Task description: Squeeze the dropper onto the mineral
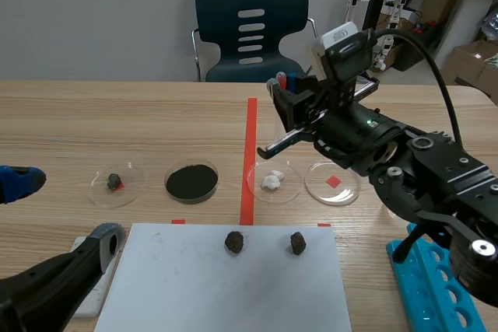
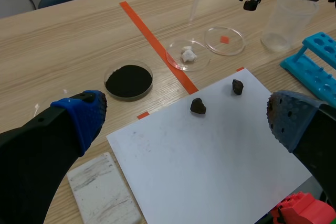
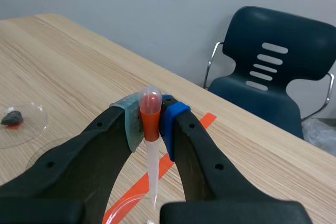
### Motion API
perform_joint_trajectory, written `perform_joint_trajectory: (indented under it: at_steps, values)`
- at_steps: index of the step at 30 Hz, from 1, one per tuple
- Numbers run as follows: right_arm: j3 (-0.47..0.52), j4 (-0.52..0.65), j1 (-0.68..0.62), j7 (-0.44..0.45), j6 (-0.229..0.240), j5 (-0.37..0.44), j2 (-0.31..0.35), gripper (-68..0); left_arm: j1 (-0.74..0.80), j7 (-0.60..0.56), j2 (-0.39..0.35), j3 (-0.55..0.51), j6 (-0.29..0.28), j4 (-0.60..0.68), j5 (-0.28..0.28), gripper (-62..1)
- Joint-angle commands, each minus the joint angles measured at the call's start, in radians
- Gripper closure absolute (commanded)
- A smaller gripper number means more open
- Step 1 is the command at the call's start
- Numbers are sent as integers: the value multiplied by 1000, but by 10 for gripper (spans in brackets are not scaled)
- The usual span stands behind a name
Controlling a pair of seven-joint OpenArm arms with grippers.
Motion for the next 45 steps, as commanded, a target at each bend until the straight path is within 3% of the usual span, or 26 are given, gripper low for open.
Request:
perform_joint_trajectory:
  at_steps: [1, 24, 45]
  values:
    - [3, 2, 17, 15, -5, -1, -6, -64, 3, -14, 5, 5, -2, 6, -10, -623]
    - [-27, -40, -13, -4, -12, -14, -16, -64, 3, -14, 5, 5, -2, 6, -10, -623]
    - [-27, -47, -7, 42, -11, -14, -16, -64, 3, -14, 5, 5, -2, 6, -10, -623]
